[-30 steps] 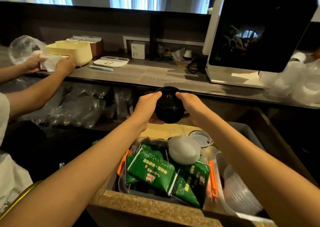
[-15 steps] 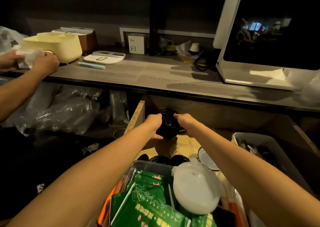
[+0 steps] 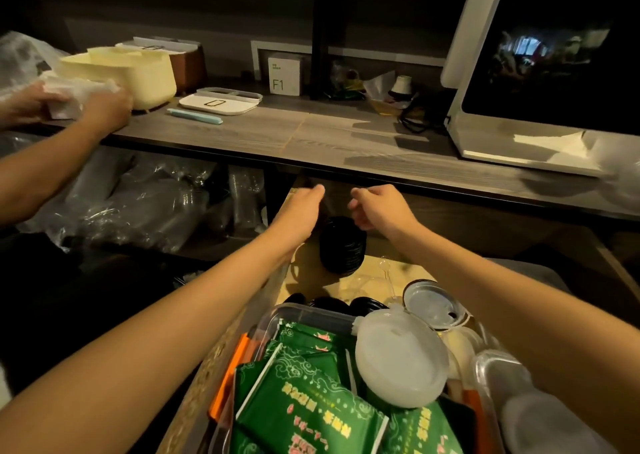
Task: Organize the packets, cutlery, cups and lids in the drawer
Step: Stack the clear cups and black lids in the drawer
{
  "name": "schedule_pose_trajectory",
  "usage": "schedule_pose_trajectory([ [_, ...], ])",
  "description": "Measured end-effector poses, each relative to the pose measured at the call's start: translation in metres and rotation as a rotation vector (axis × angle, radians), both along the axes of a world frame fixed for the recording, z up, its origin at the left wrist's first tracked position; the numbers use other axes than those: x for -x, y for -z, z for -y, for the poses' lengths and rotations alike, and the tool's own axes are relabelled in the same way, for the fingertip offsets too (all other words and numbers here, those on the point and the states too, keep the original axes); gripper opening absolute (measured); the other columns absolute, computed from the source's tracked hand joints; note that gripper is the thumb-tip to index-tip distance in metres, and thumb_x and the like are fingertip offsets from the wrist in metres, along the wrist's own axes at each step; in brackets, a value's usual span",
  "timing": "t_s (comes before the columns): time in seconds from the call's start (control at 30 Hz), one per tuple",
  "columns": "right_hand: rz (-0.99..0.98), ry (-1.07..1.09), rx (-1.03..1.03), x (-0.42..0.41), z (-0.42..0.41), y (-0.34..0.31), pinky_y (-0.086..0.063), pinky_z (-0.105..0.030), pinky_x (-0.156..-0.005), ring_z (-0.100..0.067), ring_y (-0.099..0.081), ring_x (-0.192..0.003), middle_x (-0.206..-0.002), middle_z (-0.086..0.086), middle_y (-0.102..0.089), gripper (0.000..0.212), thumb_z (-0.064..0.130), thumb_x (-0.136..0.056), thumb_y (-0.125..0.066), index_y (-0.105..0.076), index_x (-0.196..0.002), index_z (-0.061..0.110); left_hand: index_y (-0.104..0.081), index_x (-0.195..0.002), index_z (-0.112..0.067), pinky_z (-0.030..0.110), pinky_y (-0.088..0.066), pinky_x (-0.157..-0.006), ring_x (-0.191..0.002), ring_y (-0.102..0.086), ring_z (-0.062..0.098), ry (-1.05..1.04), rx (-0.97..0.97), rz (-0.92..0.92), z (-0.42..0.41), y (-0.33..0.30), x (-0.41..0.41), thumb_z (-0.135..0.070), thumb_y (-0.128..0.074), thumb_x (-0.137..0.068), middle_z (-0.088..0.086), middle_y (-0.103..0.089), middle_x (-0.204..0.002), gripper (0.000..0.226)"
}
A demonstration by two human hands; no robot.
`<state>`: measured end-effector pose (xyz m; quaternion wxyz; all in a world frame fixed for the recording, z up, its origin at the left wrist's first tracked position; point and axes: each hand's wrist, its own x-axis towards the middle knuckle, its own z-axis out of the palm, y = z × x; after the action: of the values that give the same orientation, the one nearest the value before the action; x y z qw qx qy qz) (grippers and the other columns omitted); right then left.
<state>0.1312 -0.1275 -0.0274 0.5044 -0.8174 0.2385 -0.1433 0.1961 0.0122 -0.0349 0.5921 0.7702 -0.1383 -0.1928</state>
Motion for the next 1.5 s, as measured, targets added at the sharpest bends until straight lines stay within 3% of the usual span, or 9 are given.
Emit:
schedule_pose_trajectory([
  [0.2,-0.48,-0.508,0.084,0.008,-0.041,0.024,-0.051,-0.025,-0.073,-0.015,-0.061,-0.081,-0.09,-0.003,-0.066,0.03,0.037,-0.095,-0.061,-0.069,-0.098,0.008,-0.049,-0.131,-0.019,0.042,-0.046,-0.106,-0.124,-0.056,0.023,-0.053,0.4,-0.043,-0.044,-0.002,-0.001,-0.031,-0.039,-0.108,0.005,-0.055,-0.129,0.028],
  [0.37,-0.74,-0.643,0.186,-0.001,-0.065,0.055,-0.04,-0.037,-0.109,-0.022,-0.055,-0.118,-0.126,-0.007,-0.062,0.07,0.061,-0.087,-0.059,-0.058,-0.128,0.004,-0.054,-0.126,-0.015,0.036,-0.053,-0.094,-0.11,-0.064,0.025,-0.033,0.377,0.07,-0.045,0.014,0.01,-0.027,-0.038,-0.108,0.003,-0.062,-0.114,0.027],
  [0.47,-0.845,-0.719,0.377,-0.005,-0.07,0.06,-0.042,-0.039,-0.105,-0.027,-0.054,-0.119,-0.127,-0.01,-0.059,0.058,0.052,-0.094,-0.053,-0.061,-0.125,0.004,-0.056,-0.127,-0.017,0.032,-0.056,-0.086,-0.102,-0.066,0.018,0.051,0.254,0.249,-0.044,0.017,0.017,-0.026,-0.039,-0.108,0.0,-0.063,-0.108,0.027],
  [0.57,-0.798,-0.71,0.454,-0.004,-0.067,0.061,-0.047,-0.041,-0.101,-0.028,-0.058,-0.113,-0.122,-0.009,-0.062,0.039,0.033,-0.096,-0.057,-0.063,-0.122,0.005,-0.058,-0.12,-0.021,0.032,-0.057,-0.083,-0.098,-0.066,0.015,0.083,0.224,0.299,-0.043,0.019,0.02,-0.026,-0.039,-0.108,-0.001,-0.064,-0.104,0.023],
  [0.7,-0.615,-0.628,0.107,0.001,-0.048,0.051,-0.052,-0.03,-0.077,-0.021,-0.06,-0.084,-0.09,-0.008,-0.065,0.004,0.009,-0.091,-0.064,-0.065,-0.094,0.006,-0.059,-0.114,-0.023,0.032,-0.057,-0.083,-0.097,-0.066,0.015,0.101,0.203,0.326,-0.043,0.019,0.019,-0.025,-0.039,-0.108,-0.001,-0.064,-0.103,0.021],
  [0.87,-0.329,-0.396,-0.079,0.016,-0.025,0.012,-0.06,-0.035,-0.076,-0.028,-0.07,-0.087,-0.097,-0.019,-0.07,0.015,0.007,-0.09,-0.066,-0.065,-0.102,-0.002,-0.061,-0.11,-0.028,0.034,-0.05,-0.097,-0.11,-0.062,0.016,0.109,0.168,0.325,-0.045,0.014,0.02,-0.034,-0.045,-0.103,-0.001,-0.065,-0.11,0.018],
  [1.1,-0.016,-0.276,-0.412,0.036,-0.023,-0.017,-0.056,-0.022,-0.059,-0.022,-0.067,-0.077,-0.092,-0.016,-0.07,0.008,0.004,-0.09,-0.064,-0.068,-0.096,0.001,-0.065,-0.11,-0.013,0.04,-0.056,-0.089,-0.101,-0.068,0.028,0.112,0.566,-0.457,-0.038,0.006,0.045,-0.026,-0.057,-0.1,0.015,-0.07,-0.111,0.019],
  [1.33,-0.166,-0.374,-0.495,0.038,-0.017,0.005,-0.059,-0.029,-0.07,-0.02,-0.067,-0.073,-0.077,-0.011,-0.066,0.027,0.028,-0.095,-0.059,-0.068,-0.093,0.003,-0.05,-0.137,0.001,0.038,-0.054,-0.078,-0.096,-0.065,0.03,-0.062,0.716,-0.646,-0.037,0.011,0.037,-0.012,-0.042,-0.103,0.021,-0.066,-0.112,0.037],
  [1.5,-0.342,-0.435,0.153,0.033,0.009,0.03,-0.057,-0.028,-0.087,-0.015,-0.068,-0.09,-0.096,-0.003,-0.072,0.016,0.023,-0.092,-0.066,-0.073,-0.1,0.011,-0.04,-0.144,-0.007,0.062,-0.058,-0.073,-0.113,-0.063,0.043,-0.123,0.817,-0.769,-0.04,0.02,0.023,-0.005,-0.041,-0.099,0.029,-0.053,-0.136,0.045],
])
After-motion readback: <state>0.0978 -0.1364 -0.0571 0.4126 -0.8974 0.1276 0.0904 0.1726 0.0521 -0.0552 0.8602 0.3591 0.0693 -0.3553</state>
